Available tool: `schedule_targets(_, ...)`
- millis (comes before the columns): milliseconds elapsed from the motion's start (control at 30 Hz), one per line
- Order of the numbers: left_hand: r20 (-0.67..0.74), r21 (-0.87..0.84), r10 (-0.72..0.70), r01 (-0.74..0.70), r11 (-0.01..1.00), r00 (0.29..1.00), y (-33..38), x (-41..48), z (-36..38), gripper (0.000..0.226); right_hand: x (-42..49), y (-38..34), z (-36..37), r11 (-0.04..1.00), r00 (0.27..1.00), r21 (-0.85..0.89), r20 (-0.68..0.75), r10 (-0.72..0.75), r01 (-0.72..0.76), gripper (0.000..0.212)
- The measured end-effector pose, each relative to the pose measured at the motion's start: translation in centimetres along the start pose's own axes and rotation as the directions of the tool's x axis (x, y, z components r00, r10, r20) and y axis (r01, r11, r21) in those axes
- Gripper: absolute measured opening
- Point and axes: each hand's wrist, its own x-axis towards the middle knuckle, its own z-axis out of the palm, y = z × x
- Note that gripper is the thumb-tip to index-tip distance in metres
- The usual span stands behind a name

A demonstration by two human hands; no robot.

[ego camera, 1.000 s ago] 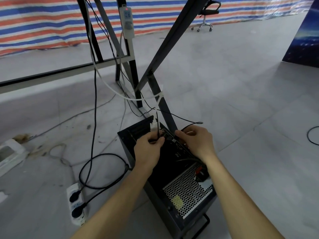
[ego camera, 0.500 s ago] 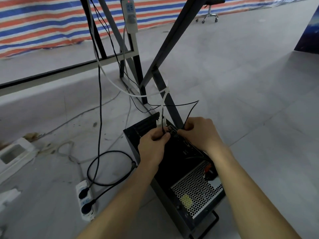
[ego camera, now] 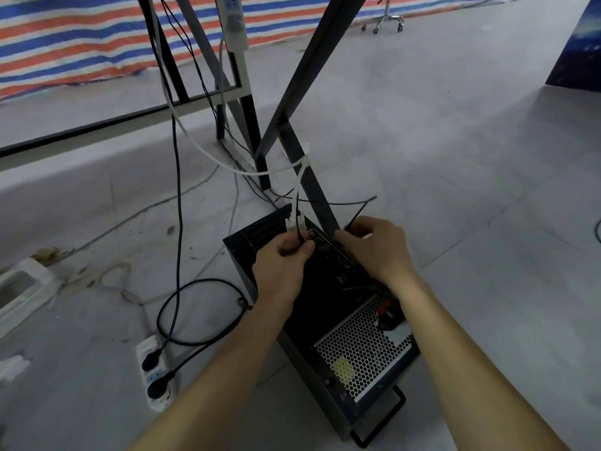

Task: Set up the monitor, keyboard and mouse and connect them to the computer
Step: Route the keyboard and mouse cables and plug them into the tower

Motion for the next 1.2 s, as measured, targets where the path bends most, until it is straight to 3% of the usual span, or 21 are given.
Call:
schedule_targets(67, -0.008, 0.009, 0.0, 0.0, 1.0, 1.0, -0.1, 0.0, 0.0, 0.022, 0.2, -0.1, -0.3, 0.996, 1.0, 0.088, 0.017, 0.005, -0.006, 0.008)
schedule_targets(200, 0.005, 0.004, 0.009, -0.009, 1.0, 1.0, -0.1, 0.0, -0.1, 0.024, 0.3, -0.5, -0.5, 0.998, 0.993, -0.035, 0.11, -0.047, 0.052, 0.014)
schedule_targets(433, 0.003, 0.001, -0.007, 0.007, 1.0, 1.0, -0.2, 0.0, -0.1, 0.024, 0.4, 0.3, -0.1, 0.999, 0.994, 0.014, 0.097, -0.04, 0.039, 0.015)
schedule_targets(567, 0.0, 0.005, -0.009, 0.009, 1.0, 1.0, -0.2, 0.2, 0.0, 0.023, 0.3, 0.2, -0.1, 0.992, 0.989, -0.079, 0.116, -0.088, 0.098, 0.017)
schedule_targets(767, 0.028, -0.011, -0.005, 0.005, 1.0, 1.0, -0.1, 0.0, -0.2, 0.025, 0.4, -1.5, -0.4, 0.912, 0.956, -0.34, 0.254, -0.146, 0.229, 0.019)
schedule_targets(1200, 0.053, 0.03, 0.033, -0.034, 0.999, 0.998, 0.2, -0.2, 0.2, 0.021, 1.1, -1.6, 0.0, 0.903, 0.966, -0.389, 0.24, -0.094, 0.185, 0.022)
